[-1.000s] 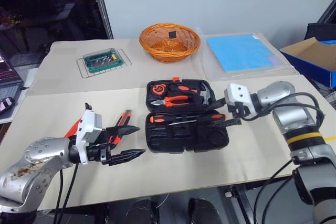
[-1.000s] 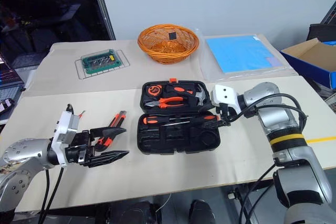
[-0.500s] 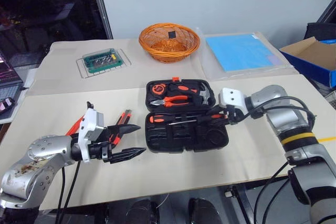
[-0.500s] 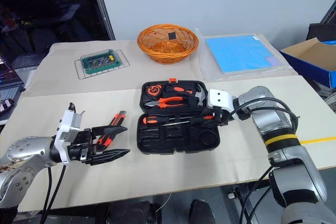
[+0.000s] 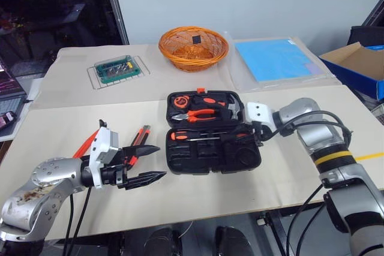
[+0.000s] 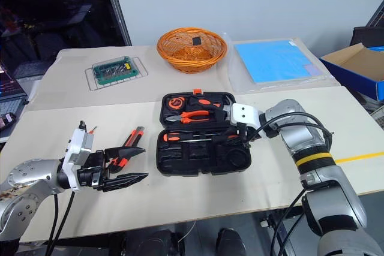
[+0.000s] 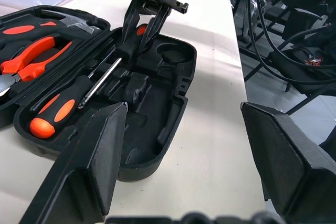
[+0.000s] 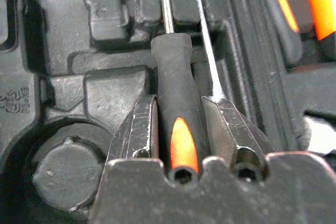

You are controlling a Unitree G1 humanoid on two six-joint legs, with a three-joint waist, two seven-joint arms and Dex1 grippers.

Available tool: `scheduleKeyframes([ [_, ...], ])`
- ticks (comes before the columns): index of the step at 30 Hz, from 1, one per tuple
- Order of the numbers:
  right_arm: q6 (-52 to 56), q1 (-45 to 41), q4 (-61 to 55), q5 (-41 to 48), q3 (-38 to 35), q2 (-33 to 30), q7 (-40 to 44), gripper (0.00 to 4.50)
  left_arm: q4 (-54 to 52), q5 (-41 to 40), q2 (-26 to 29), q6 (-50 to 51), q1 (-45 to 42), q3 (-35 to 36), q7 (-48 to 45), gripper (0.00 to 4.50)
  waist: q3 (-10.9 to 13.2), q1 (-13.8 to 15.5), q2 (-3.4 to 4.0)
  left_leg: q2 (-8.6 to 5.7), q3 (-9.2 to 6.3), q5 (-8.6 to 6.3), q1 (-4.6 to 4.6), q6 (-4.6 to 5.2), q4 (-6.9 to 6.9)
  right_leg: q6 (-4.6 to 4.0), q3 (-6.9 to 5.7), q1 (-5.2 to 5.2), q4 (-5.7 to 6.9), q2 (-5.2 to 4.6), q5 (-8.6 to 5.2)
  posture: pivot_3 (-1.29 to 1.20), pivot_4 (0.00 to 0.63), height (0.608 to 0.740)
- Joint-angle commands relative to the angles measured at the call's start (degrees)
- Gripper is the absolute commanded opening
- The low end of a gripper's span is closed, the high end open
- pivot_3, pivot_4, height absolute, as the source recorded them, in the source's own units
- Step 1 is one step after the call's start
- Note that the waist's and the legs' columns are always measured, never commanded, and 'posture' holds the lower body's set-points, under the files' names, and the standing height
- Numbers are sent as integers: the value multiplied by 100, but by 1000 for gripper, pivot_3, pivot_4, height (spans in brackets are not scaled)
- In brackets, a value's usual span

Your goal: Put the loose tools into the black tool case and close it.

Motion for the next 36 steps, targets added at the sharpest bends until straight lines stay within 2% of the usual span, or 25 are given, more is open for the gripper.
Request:
scheduleKeyframes([
  [1, 74, 55, -173, -57, 11, -58, 17, 979, -111, -6, 28, -156, -14, 29, -54, 3711, 0, -1, 0, 0, 0, 0, 0, 0, 0, 0, 0, 0, 0, 0, 0, 0, 150, 740],
  [2, 97, 65, -163, -68, 16, -63, 30, 979, -107, -3, 31, -162, -13, 25, -57, 3711, 0, 0, 0, 0, 0, 0, 0, 0, 0, 0, 0, 0, 0, 0, 0, 0, 150, 740],
  [4, 196, 110, -209, 47, -25, -99, 202, 1985, -101, -5, 34, -170, -8, 17, -65, 3711, 0, 7, 0, 0, 0, 0, 0, 0, 0, 0, -1, 1, -1, 0, 0, 0, 150, 740],
  [8, 100, 187, -550, 262, -181, -196, 302, 3266, -67, 7, 31, -185, -4, 16, -80, 3711, 0, 17, 0, 0, -1, 0, 0, 0, 0, 1, -2, 2, -2, 0, -1, 0, 150, 740],
  [13, 632, 216, -1060, 967, -594, -274, 512, 3266, -21, 40, 5, -213, -19, -14, -96, 3711, 1, 10, 0, 0, 0, 5, -2, 9, -3, 1, -1, -1, -4, 0, -2, 0, 150, 740],
  [15, 1348, 214, -1291, 1392, -888, -203, 365, 3266, -8, 53, -25, -228, -27, -26, -81, 3711, 1, 9, 0, 0, -1, 7, -2, 13, -3, 1, -2, 1, -3, 0, -2, 0, 150, 740],
  [18, 2083, 496, -1823, 1865, -1525, 132, -589, 2532, 3, 82, -58, -264, -3, -22, -71, 3711, 1, 9, 0, 2, -5, -1, -1, -2, -3, 0, -3, 0, -2, -1, -1, 0, 150, 740],
  [20, 2401, 957, -2474, 1943, -1777, 319, -1234, 1827, 1, 107, -77, -283, 15, -20, -62, 3711, 1, 16, 0, 3, -7, -3, -2, -4, -4, -3, -3, -1, 0, -1, -1, 0, 150, 740],
  [25, 2681, 2303, -3981, 1596, -1780, 883, -2780, 98, 10, 122, -71, -321, 11, -41, -59, 3711, 0, 60, -1, 0, -7, -7, -6, -10, -10, -3, -5, -5, -2, -4, -3, 0, 150, 740],
  [30, 2572, 2893, -4067, 799, -1163, 915, -3555, 38, 108, 141, -52, -330, -103, -115, -107, 3711, 1, 22, 1, -1, -1, -8, -7, -12, -10, -1, -5, -8, -1, -2, -4, 0, 150, 740],
  [34, 2403, 3071, -3689, 215, -209, 484, -3212, 38, 257, 200, -35, -381, -211, -195, -202, 3711, 0, 15, 0, 1, 0, -7, 7, -17, -10, 22, -3, -1, -1, 0, -19, 0, 150, 740],
  [36, 2203, 3010, -3433, -85, 38, 360, -3276, 38, 326, 287, -29, -444, -214, -206, -250, 3711, -13, 17, -10, 2, 0, -8, 34, -17, -11, 39, -3, 0, -1, 0, -33, 0, 150, 740],
])
